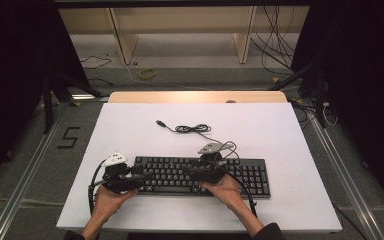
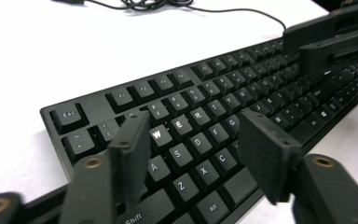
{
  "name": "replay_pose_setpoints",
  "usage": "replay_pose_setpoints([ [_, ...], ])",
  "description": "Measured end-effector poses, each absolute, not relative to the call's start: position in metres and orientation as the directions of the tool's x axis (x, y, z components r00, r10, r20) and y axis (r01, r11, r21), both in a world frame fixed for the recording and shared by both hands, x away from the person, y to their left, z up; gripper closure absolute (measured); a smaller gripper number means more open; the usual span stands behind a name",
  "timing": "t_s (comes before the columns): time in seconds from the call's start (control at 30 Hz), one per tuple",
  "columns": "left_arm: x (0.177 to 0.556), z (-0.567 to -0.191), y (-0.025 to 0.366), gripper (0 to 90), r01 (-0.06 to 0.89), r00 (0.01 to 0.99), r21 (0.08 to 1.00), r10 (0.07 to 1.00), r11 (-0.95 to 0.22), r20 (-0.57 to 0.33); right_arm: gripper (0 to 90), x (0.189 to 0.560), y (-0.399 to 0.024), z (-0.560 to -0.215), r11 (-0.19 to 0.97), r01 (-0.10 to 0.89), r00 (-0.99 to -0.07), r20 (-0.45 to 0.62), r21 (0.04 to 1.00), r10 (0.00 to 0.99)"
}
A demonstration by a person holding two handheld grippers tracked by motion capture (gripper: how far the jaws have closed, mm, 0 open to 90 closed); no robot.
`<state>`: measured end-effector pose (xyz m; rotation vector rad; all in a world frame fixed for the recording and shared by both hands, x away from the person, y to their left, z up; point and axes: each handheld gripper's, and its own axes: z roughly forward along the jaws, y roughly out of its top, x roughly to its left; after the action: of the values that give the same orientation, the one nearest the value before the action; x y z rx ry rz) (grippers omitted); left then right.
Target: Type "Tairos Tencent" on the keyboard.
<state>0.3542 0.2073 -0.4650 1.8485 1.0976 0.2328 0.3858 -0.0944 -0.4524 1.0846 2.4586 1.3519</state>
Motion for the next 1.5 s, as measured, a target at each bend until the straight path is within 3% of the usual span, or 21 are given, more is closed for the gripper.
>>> replay_pose_setpoints([
  [0.2,0.351,-0.464,0.207,35.9,0.579,0.583,0.803,0.759,-0.139,-0.289,69.9,0.387,-0.094,-0.455,0.344,0.530,-0.730,0.210,0.775,0.651],
  [0.7,0.347,-0.462,0.205,30.8,0.563,0.594,0.816,0.750,-0.130,-0.290,90.0,0.391,-0.093,-0.462,0.365,0.539,-0.720,0.191,0.759,0.667],
  [1.5,0.344,-0.461,0.203,28.2,0.558,0.605,0.820,0.739,-0.129,-0.296,90.0,0.394,-0.080,-0.477,0.400,0.555,-0.716,0.173,0.729,0.676],
])
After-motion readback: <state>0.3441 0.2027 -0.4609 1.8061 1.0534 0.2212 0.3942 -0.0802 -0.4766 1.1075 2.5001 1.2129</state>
